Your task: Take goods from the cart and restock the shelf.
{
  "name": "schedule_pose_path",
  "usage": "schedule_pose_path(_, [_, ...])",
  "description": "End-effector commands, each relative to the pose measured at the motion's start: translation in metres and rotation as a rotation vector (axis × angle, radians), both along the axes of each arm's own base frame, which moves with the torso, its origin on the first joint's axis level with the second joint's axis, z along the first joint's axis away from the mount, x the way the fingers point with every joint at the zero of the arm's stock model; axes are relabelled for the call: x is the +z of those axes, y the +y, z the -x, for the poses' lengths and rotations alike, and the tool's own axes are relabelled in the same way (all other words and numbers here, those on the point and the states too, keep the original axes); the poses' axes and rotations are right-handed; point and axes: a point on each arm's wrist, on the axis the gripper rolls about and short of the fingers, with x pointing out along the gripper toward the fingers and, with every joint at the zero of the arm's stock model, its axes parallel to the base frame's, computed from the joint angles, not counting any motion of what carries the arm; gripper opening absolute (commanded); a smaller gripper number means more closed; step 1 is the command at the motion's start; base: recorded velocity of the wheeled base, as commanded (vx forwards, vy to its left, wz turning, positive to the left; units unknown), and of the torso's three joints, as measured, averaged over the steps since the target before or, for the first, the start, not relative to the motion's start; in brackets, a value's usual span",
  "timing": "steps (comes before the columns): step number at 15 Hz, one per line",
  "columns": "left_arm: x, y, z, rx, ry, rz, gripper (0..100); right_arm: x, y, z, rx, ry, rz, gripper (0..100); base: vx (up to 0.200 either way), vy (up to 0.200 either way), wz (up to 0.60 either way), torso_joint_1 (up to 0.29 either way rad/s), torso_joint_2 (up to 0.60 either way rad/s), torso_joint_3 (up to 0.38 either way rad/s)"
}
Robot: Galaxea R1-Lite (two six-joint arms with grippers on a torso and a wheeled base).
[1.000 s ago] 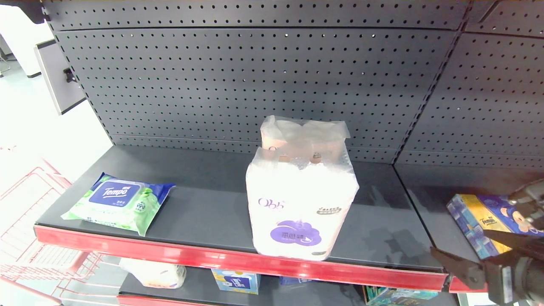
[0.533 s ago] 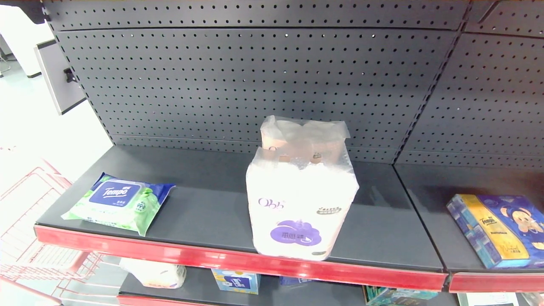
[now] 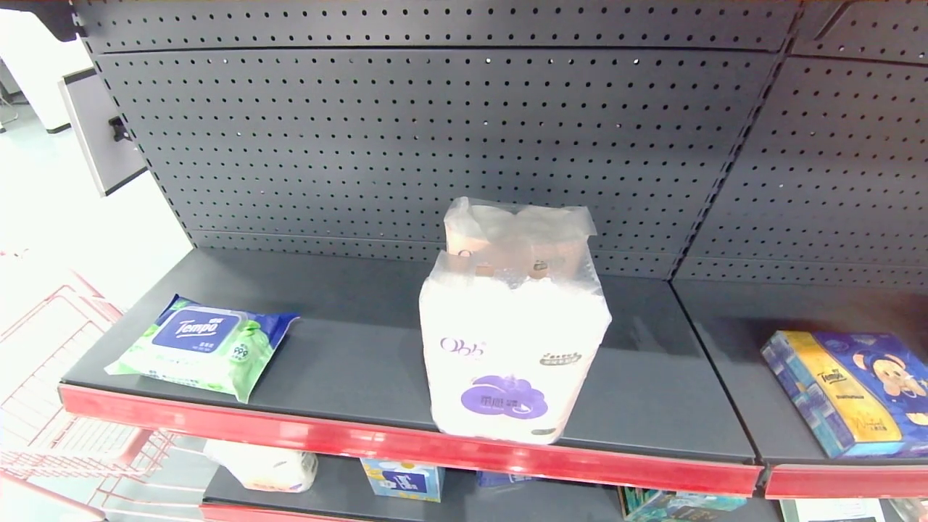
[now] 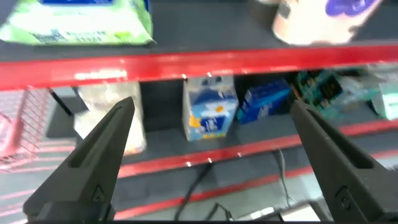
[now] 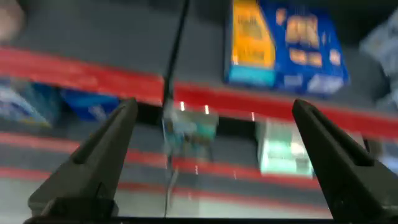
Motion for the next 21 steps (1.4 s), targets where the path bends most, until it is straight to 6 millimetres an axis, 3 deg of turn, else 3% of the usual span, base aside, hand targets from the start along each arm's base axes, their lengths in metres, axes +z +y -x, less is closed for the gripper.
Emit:
schedule_pose_path(1, [-0.004,0.002,0.003,0.033,-0.047,-0.01,100,-0.034,0.003,-0.009,0.096,-0.095,-0.03,100,0.0,0.0,0.0,0.0,0.0,0.0])
schedule_pose_path(2, [-0.004,0.003,0.003,0.063,-0.048,-0.015,100,-0.027,0.004,-0.009,0.156,-0.158,-0.089,100,0.0,0.0,0.0,0.0,0.0,0.0])
schedule_pose_path(5, [-0.005,0.003,0.002,0.086,-0.049,-0.018,100,-0.035,0.004,-0.009,0.147,-0.077,-0.118,100,0.0,0.0,0.0,0.0,0.0,0.0])
schedule_pose_path(9, [-0.007,0.005,-0.003,0.206,-0.102,-0.012,100,-0.035,0.008,-0.01,-0.188,-0.073,-0.103,100,0.0,0.0,0.0,0.0,0.0,0.0])
schedule_pose_path(11, [-0.008,0.005,-0.006,0.205,-0.146,-0.021,100,-0.035,0.009,-0.008,-0.136,-0.097,-0.109,100,0.0,0.0,0.0,0.0,0.0,0.0])
schedule_pose_path(12, [-0.008,0.003,-0.008,0.122,-0.22,-0.063,100,-0.035,0.009,-0.009,-0.133,-0.097,-0.11,100,0.0,0.0,0.0,0.0,0.0,0.0])
schedule_pose_path(15, [-0.014,0.003,-0.009,0.122,-0.176,-0.063,100,-0.035,0.009,-0.008,-0.124,-0.097,-0.11,100,0.0,0.0,0.0,0.0,0.0,0.0])
schedule_pose_path(21, [-0.014,0.004,-0.009,0.146,-0.174,-0.076,100,-0.036,0.006,-0.005,0.078,-0.128,-0.128,100,0.0,0.0,0.0,0.0,0.0,0.0])
